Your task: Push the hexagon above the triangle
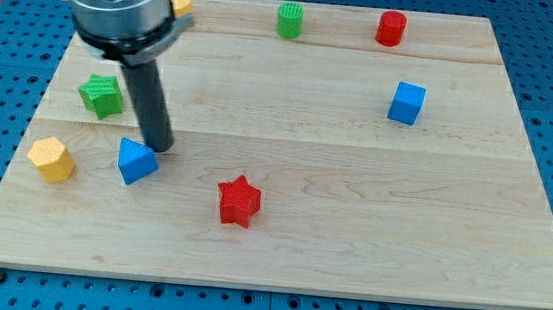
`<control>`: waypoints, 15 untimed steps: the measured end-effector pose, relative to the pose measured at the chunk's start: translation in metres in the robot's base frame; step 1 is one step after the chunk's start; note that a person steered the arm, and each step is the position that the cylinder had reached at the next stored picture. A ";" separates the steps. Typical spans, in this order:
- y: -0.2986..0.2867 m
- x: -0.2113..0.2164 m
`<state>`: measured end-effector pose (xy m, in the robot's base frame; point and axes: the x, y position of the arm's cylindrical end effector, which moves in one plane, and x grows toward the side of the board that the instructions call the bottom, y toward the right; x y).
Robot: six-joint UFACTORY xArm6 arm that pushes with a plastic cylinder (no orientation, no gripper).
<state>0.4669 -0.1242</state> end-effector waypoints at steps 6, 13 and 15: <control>0.015 0.106; -0.180 0.126; -0.161 0.057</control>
<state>0.5243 -0.2857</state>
